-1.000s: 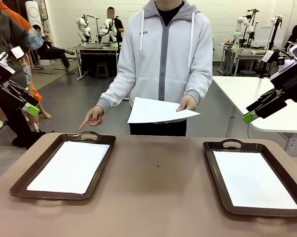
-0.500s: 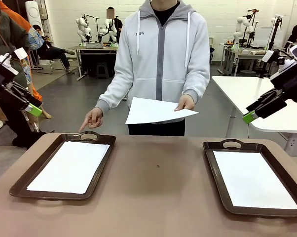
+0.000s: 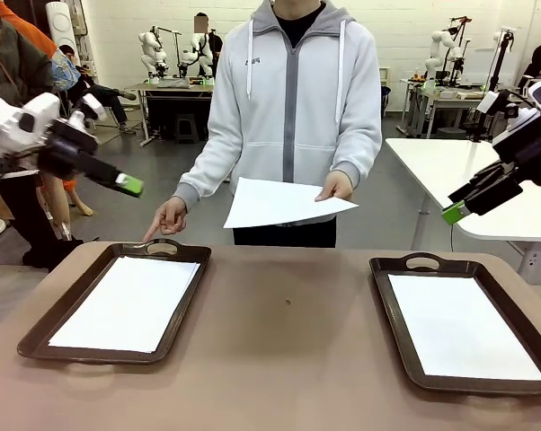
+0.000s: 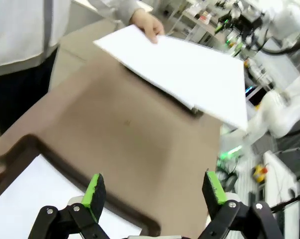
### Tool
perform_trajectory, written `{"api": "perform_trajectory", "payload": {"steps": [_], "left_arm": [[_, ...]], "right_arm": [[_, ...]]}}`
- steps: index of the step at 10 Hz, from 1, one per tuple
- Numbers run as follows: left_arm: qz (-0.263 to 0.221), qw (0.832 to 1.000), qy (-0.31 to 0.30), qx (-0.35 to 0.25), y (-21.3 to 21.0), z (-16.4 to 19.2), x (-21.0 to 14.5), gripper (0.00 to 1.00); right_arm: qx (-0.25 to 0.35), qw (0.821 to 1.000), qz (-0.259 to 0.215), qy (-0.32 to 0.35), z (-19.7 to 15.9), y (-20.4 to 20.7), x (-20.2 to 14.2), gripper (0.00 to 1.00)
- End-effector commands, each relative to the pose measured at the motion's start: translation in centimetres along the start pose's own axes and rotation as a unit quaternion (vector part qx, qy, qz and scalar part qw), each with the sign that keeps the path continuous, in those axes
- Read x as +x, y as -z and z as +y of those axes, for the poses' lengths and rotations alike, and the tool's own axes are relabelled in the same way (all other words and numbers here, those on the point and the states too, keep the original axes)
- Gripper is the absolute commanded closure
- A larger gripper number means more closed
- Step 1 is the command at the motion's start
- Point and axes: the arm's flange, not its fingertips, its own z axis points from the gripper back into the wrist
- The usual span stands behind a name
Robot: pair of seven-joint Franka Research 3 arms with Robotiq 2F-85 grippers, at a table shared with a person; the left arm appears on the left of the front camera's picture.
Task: Sort the A4 documents.
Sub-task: Receive the A4 Paper.
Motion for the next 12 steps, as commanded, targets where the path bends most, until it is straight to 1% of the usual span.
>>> {"api": "perform_trajectory", "payload": {"steps": [1, 3, 7, 10, 12], "left_arm": [[-0.035, 0.995, -0.084, -0.043, 2.6, 2.7, 1.9, 0.00], [-0.048, 0.987, -0.136, -0.065, 5.3, 3.6, 2.9, 0.00], [-0.044, 0.969, -0.212, -0.118, 9.5, 3.4, 4.2, 0.00], [0.003, 0.947, -0.275, -0.164, 13.5, 3.9, 3.5, 0.00], [0.020, 0.938, -0.302, -0.168, 15.1, 4.4, 3.1, 0.00]], "right_arm": [[-0.004, 1.000, 0.006, 0.000, 0.1, 0.1, 0.0, 0.00], [-0.004, 1.000, 0.006, 0.000, 0.1, 0.1, 0.0, 0.00], [-0.004, 1.000, 0.006, 0.000, 0.1, 0.1, 0.0, 0.00], [-0.004, 1.000, 0.006, 0.000, 0.1, 0.1, 0.0, 0.00], [-0.004, 1.000, 0.006, 0.000, 0.1, 0.1, 0.0, 0.00]]}}
